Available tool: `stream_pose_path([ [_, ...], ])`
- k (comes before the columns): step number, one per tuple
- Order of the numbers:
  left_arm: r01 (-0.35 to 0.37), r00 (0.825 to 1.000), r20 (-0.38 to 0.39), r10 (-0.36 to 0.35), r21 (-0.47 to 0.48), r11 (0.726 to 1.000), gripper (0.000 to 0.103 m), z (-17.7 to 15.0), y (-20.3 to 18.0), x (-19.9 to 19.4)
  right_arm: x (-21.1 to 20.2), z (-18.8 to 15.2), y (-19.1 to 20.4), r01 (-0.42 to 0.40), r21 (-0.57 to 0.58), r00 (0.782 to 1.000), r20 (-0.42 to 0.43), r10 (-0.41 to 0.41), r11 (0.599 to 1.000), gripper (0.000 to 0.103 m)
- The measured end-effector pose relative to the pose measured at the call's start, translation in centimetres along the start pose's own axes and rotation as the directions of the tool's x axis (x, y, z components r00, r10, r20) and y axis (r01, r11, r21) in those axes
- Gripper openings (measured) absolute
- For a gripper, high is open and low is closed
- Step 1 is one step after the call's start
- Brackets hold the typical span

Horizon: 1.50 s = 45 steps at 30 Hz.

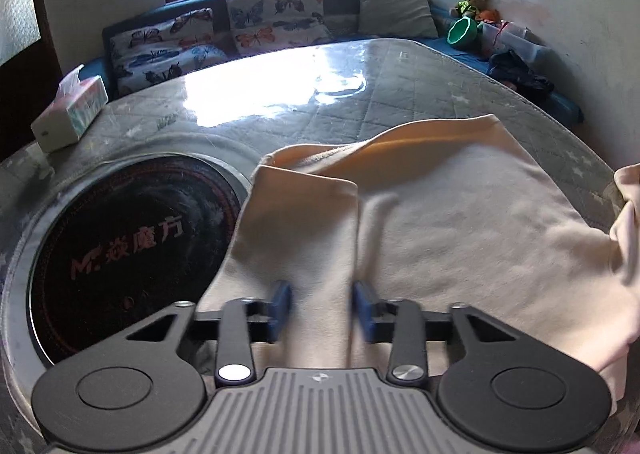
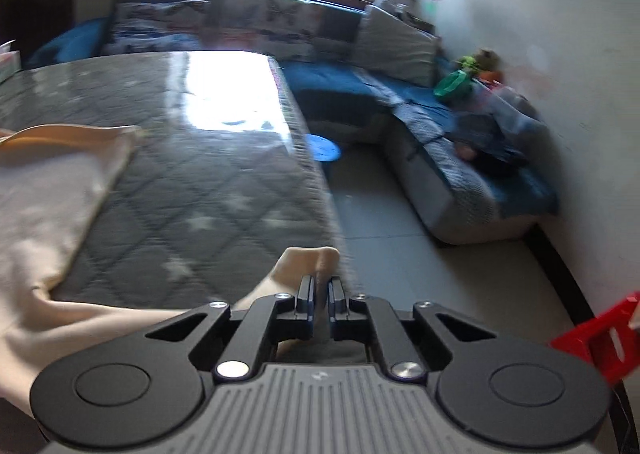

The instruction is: Fold clothes

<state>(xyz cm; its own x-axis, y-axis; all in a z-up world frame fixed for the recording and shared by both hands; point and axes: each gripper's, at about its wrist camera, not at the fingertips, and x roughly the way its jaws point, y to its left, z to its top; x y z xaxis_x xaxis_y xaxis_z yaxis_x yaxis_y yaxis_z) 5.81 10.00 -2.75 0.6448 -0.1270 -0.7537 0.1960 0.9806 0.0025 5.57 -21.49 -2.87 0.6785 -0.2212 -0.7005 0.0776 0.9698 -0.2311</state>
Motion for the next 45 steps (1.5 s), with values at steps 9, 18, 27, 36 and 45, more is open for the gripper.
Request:
stream_pose_path([
  [9, 0.025, 0.998, 0.056, -0.018, -0.115, 0.993, 0.006, -0.8, 2.9, -2.5, -1.2, 1.5, 1.2, -0.093, -0.041, 0.994, 0.061, 0.096, 0.995, 0.021],
  [18, 0.052, 0.989, 0.149, -0.017, -0.241, 0.969, 0.002, -1.2, 5.5, -5.8, -0.8, 1.9, 9.2, -0.312, -0.202, 0.948, -0.001, 0.319, 0.928, 0.032],
  [27, 0.034, 0.998, 0.059, -0.025, -0.149, 0.988, 0.012, 1.7, 1.6, -1.6, -1.2, 2.3, 13.4, -0.383, -0.259, 0.92, -0.017, 0.392, 0.887, 0.036],
  [36, -0.042, 0.999, 0.014, 0.045, -0.127, 0.991, 0.052, 4.2, -0.3, 3.5, -0.5, 2.8, 14.9, -0.413, -0.282, 0.907, -0.039, 0.42, 0.866, 0.039],
  [45, -0.015, 0.998, 0.063, 0.03, -0.223, 0.975, 0.008, 4.0, 2.3, 2.7, -0.2, 2.9, 15.0, -0.409, -0.282, 0.908, -0.038, 0.416, 0.868, 0.039],
])
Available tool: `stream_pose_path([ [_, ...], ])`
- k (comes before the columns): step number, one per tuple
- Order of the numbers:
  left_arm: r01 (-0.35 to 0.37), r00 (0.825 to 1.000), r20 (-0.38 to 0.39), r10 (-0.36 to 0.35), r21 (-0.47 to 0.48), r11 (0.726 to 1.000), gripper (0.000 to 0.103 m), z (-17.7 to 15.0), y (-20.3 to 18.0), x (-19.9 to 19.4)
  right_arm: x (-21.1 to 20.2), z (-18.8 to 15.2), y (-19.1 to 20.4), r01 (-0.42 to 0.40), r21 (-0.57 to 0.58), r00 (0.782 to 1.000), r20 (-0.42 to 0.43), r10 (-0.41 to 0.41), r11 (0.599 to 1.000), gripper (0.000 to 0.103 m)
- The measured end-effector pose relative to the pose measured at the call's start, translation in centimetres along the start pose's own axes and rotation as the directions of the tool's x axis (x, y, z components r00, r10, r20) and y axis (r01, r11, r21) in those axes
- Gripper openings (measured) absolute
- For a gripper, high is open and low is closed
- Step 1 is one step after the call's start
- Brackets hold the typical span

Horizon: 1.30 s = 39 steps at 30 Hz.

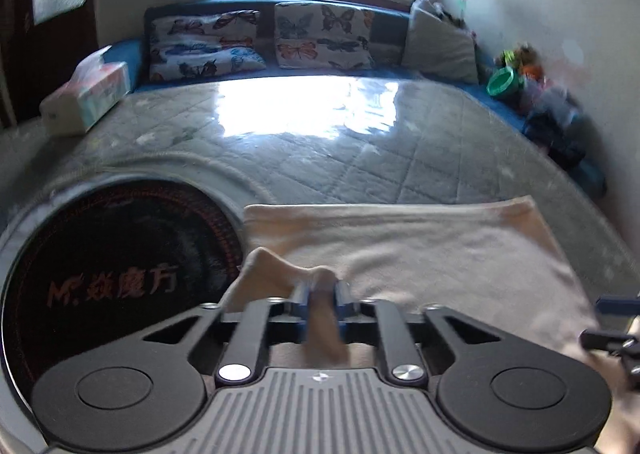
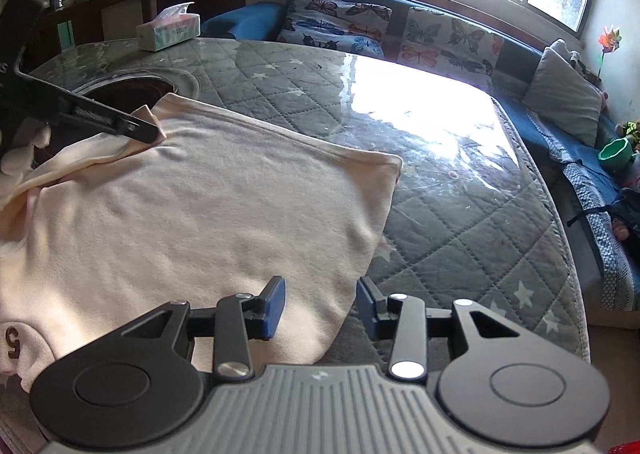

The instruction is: Fold clothes

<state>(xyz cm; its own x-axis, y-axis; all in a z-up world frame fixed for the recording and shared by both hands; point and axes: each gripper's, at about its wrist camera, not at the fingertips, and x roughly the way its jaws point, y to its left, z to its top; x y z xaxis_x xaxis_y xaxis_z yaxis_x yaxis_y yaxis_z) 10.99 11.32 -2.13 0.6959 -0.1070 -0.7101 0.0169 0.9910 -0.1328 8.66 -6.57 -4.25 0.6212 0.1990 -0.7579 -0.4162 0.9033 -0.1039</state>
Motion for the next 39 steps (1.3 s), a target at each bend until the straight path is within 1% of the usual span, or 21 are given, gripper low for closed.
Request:
stream_pose_path([
  [5, -0.039, 0.997, 0.065, 0.044, -0.08, 0.996, 0.005, -0.1, 3.2, -2.8, -0.2, 0.3, -0.1, 0.011, -0.001, 1.0, 0.017, -0.011, 1.0, 0.039],
  [9, -0.081, 0.987, 0.123, 0.101, -0.155, 0.985, 0.005, -0.6, 6.1, -6.3, -0.6, 0.5, 0.2, 0.005, -0.011, 0.999, 0.032, -0.005, 1.0, 0.039],
  [12, -0.116, 0.975, 0.163, 0.153, -0.216, 0.969, 0.005, -1.2, 8.8, -9.6, -0.9, 0.7, 0.4, 0.0, -0.018, 0.999, 0.042, 0.001, 1.0, 0.039],
  [16, -0.174, 0.952, 0.195, 0.235, -0.284, 0.943, 0.005, -2.9, 12.2, -14.0, -1.5, 0.9, 1.3, -0.025, -0.043, 0.998, 0.054, 0.027, 0.999, 0.041],
  [18, -0.2, 0.941, 0.203, 0.271, -0.313, 0.928, 0.005, -4.0, 13.5, -15.9, -1.9, 0.9, 1.8, -0.044, -0.059, 0.997, 0.058, 0.047, 0.997, 0.046],
  [19, -0.213, 0.935, 0.204, 0.289, -0.327, 0.921, 0.005, -4.6, 14.1, -16.8, -2.1, 0.9, 2.2, -0.054, -0.069, 0.996, 0.061, 0.058, 0.996, 0.049],
  [21, -0.24, 0.926, 0.196, 0.322, -0.352, 0.905, 0.005, -6.2, 15.2, -18.3, -2.6, 0.8, 3.0, -0.079, -0.095, 0.994, 0.067, 0.086, 0.992, 0.049],
  [24, -0.28, 0.92, 0.156, 0.359, -0.377, 0.883, 0.005, -8.4, 16.6, -19.5, -3.2, 0.5, 4.3, -0.137, -0.136, 0.988, 0.055, 0.146, 0.981, 0.051],
  [26, -0.314, 0.915, 0.117, 0.386, -0.395, 0.863, 0.005, -9.9, 17.5, -19.9, -3.5, 0.1, 5.5, -0.183, -0.178, 0.981, 0.035, 0.192, 0.967, 0.052],
  [28, -0.321, 0.92, 0.082, 0.384, -0.407, 0.855, 0.005, -11.1, 18.0, -19.7, -3.9, -0.4, 6.6, -0.213, -0.222, 0.975, 0.02, 0.223, 0.952, 0.052],
  [30, -0.327, 0.924, 0.054, 0.38, -0.405, 0.854, 0.005, -12.0, 18.1, -19.4, -4.3, -1.0, 7.4, -0.234, -0.253, 0.97, 0.007, 0.244, 0.939, 0.052],
  [32, -0.349, 0.921, 0.027, 0.388, -0.383, 0.855, 0.006, -12.6, 18.0, -18.9, -4.8, -1.4, 7.7, -0.251, -0.268, 0.966, -0.004, 0.26, 0.93, 0.052],
  [33, -0.359, 0.919, 0.016, 0.393, -0.373, 0.855, 0.009, -12.7, 17.8, -18.8, -5.2, -1.7, 7.7, -0.256, -0.273, 0.965, -0.007, 0.264, 0.928, 0.052],
  [34, -0.365, 0.919, 0.009, 0.394, -0.362, 0.858, 0.01, -12.9, 17.6, -18.8, -5.6, -1.9, 7.6, -0.26, -0.277, 0.963, -0.01, 0.268, 0.925, 0.052],
  [37, -0.387, 0.913, 0.004, 0.408, -0.313, 0.867, 0.013, -12.8, 16.9, -19.0, -7.2, -2.9, 7.4, -0.26, -0.294, 0.963, -0.013, 0.269, 0.92, 0.051],
  [38, -0.395, 0.909, 0.013, 0.416, -0.288, 0.872, 0.013, -12.7, 16.5, -19.1, -7.7, -3.2, 7.3, -0.26, -0.3, 0.963, -0.013, 0.268, 0.918, 0.049],
  [39, -0.392, 0.911, 0.026, 0.412, -0.258, 0.883, 0.014, -12.6, 16.0, -19.3, -8.1, -3.4, 7.3, -0.258, -0.305, 0.963, -0.013, 0.267, 0.917, 0.048],
])
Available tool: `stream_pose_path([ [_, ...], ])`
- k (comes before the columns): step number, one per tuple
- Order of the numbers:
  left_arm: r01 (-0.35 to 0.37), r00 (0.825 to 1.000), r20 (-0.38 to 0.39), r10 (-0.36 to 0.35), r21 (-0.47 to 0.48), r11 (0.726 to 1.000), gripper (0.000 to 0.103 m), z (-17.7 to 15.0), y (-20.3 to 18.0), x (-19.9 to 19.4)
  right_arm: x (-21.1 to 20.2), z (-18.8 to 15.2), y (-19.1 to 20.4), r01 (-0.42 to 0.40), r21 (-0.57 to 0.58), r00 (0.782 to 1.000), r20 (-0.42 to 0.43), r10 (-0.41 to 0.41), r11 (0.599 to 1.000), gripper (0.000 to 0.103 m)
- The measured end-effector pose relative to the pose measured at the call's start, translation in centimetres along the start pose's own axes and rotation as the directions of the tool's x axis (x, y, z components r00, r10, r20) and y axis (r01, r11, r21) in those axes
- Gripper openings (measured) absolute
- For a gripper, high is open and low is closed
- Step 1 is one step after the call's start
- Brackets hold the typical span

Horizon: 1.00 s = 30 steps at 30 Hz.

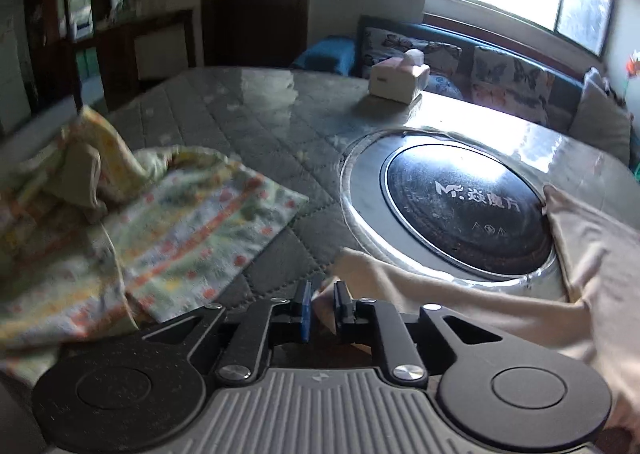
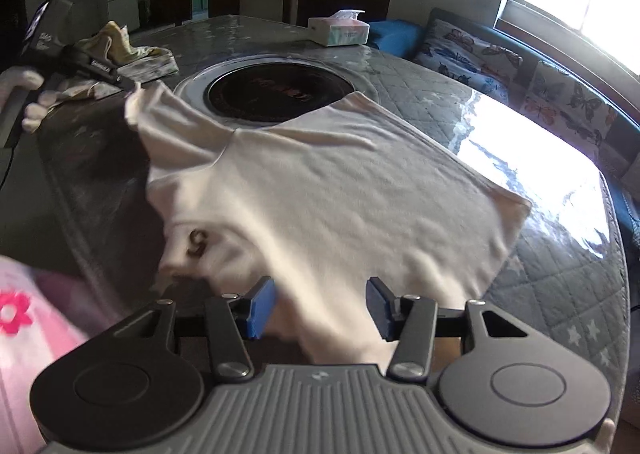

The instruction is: Fold clothes

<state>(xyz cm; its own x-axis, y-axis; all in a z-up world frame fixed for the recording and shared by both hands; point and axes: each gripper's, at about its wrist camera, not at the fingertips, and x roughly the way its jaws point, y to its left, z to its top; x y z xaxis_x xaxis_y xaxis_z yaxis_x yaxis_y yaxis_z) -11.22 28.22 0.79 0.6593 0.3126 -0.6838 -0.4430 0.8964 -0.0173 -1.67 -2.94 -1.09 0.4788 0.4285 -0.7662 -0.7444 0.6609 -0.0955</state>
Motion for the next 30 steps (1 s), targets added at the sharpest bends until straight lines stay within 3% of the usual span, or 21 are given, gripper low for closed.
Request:
stream_pose_path([
  [3, 0.11, 0.994, 0.013, -0.113, 0.124, 0.986, 0.015, -0.5, -2.0, -1.6, -1.0, -0.7, 0.6, 0.016, -0.044, 1.0, -0.014, -0.017, 0.999, 0.046],
  [6, 0.273, 0.962, -0.041, -0.271, 0.247, 0.93, 0.015, -1.7, -5.4, -2.8, -1.4, -1.6, 1.8, -0.014, -0.101, 0.999, -0.039, 0.01, 0.995, 0.039],
  [8, 0.383, 0.923, -0.089, -0.374, 0.309, 0.871, 0.015, -2.8, -7.8, -3.6, -1.4, -1.8, 2.4, -0.056, -0.116, 0.997, -0.057, 0.05, 0.992, 0.035],
  [11, 0.519, 0.851, -0.142, -0.506, 0.371, 0.77, 0.016, -4.1, -11.2, -4.7, -1.0, -2.1, 3.1, -0.123, -0.109, 0.99, -0.088, 0.114, 0.986, 0.035],
  [13, 0.586, 0.803, -0.179, -0.568, 0.407, 0.7, 0.022, -4.9, -13.4, -5.3, -0.5, -2.3, 3.3, -0.149, -0.079, 0.986, -0.093, 0.142, 0.986, 0.035],
  [15, 0.617, 0.774, -0.205, -0.599, 0.453, 0.643, 0.034, -5.6, -15.3, -5.6, 0.1, -2.3, 3.1, -0.151, -0.042, 0.986, -0.084, 0.147, 0.988, 0.035],
  [17, 0.635, 0.753, -0.224, -0.618, 0.495, 0.594, 0.036, -6.1, -17.1, -5.8, 0.5, -2.2, 2.8, -0.149, 0.009, 0.986, -0.073, 0.149, 0.989, 0.035],
  [21, 0.673, 0.716, -0.247, -0.653, 0.493, 0.551, 0.038, -6.1, -19.0, -5.3, 1.3, -2.0, 2.0, -0.144, 0.12, 0.987, -0.049, 0.151, 0.982, 0.035],
  [23, 0.678, 0.711, -0.259, -0.653, 0.497, 0.541, 0.039, -6.2, -19.7, -4.8, 1.6, -2.0, 1.8, -0.136, 0.154, 0.989, -0.028, 0.142, 0.979, 0.029],
  [26, 0.692, 0.702, -0.267, -0.661, 0.475, 0.543, 0.039, -5.9, -20.0, -3.8, 1.7, -1.9, 1.6, -0.112, 0.171, 0.993, -0.014, 0.116, 0.979, 0.011],
  [30, 0.71, 0.69, -0.265, -0.674, 0.43, 0.557, 0.039, -5.0, -20.1, -2.7, 1.2, -1.8, 1.6, -0.091, 0.134, 0.996, 0.007, 0.091, 0.987, 0.004],
])
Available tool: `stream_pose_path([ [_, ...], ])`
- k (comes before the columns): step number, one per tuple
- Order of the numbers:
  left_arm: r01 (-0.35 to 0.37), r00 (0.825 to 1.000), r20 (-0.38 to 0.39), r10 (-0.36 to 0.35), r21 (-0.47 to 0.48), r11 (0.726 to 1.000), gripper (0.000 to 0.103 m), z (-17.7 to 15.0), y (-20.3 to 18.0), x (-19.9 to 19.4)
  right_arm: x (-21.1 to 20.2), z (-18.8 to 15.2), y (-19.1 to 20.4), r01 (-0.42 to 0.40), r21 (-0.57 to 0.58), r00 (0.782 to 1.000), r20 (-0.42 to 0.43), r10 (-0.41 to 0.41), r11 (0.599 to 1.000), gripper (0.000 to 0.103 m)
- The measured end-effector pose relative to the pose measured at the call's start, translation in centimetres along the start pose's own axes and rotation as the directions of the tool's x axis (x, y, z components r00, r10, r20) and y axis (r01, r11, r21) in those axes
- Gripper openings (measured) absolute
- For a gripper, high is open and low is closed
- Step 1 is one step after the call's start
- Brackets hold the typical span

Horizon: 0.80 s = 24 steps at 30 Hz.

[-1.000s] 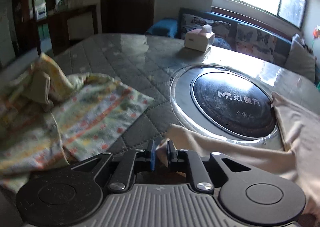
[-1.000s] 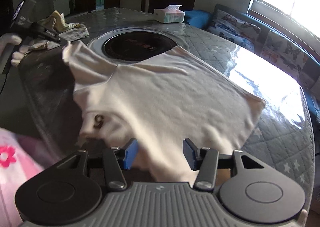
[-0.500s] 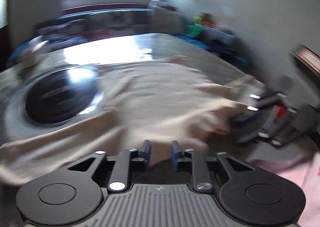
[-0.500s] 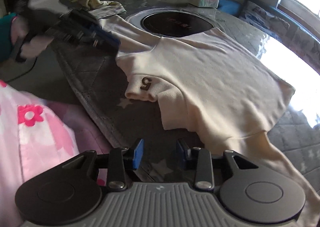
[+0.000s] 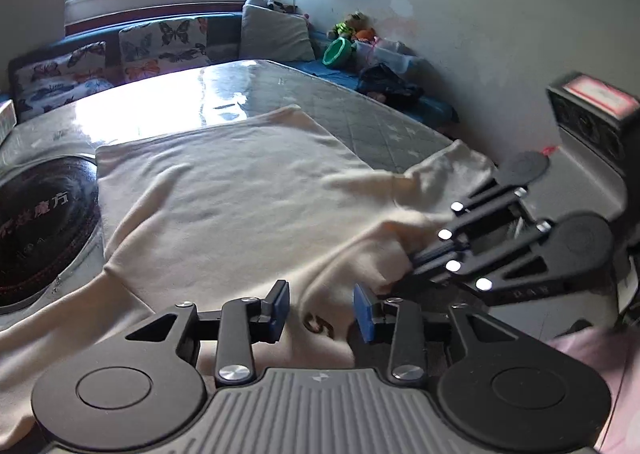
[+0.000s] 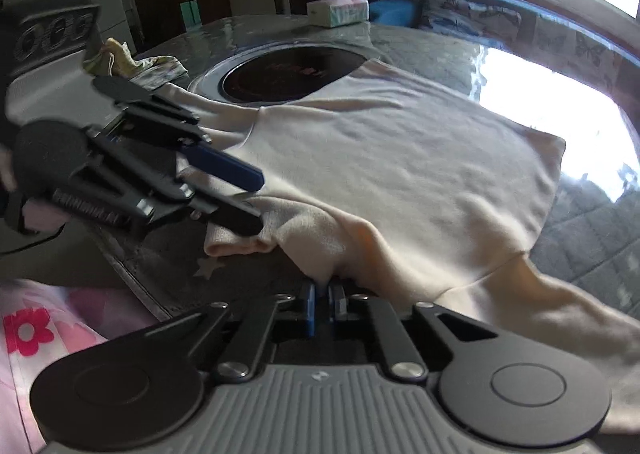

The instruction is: Fold clothes

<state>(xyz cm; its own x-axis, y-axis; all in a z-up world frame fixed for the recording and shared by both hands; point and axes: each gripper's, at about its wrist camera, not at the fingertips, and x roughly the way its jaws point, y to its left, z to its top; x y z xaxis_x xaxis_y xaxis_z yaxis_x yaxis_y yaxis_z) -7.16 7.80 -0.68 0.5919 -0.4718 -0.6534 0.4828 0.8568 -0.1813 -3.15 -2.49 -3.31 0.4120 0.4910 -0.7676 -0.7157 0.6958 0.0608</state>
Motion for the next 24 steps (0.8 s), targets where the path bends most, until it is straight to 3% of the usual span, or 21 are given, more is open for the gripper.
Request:
stream_pose_path([
  [6, 0.022, 0.999, 0.033, -0.02, -0.067, 0.998, 0.037, 1.5, 1.8, 0.3, -3.0, 0.6, 0.8, -0.045, -0.109, 0.998, 0.036, 0.05, 0.993, 0.003],
  [13, 0.045, 0.997, -0.065, -0.045, -0.001, 0.999, 0.032, 0.5, 1.2, 2.9, -4.2, 0.9, 0.9, -0.145, -0.162, 0.989, -0.053, 0.138, 0.976, 0.003],
  [21, 0.062, 0.995, -0.08, -0.059, 0.038, 0.997, 0.034, -0.4, 1.3, 1.8, -4.4, 2.6, -2.0, -0.001, -0.121, 1.0, 0.029, 0.005, 0.993, 0.009],
  [24, 0.069, 0.994, -0.082, -0.067, 0.022, 0.997, 0.034, -0.4, 1.8, 1.5, -1.9, 2.1, -3.3, -0.005, -0.078, 1.0, -0.009, 0.005, 0.997, 0.009],
])
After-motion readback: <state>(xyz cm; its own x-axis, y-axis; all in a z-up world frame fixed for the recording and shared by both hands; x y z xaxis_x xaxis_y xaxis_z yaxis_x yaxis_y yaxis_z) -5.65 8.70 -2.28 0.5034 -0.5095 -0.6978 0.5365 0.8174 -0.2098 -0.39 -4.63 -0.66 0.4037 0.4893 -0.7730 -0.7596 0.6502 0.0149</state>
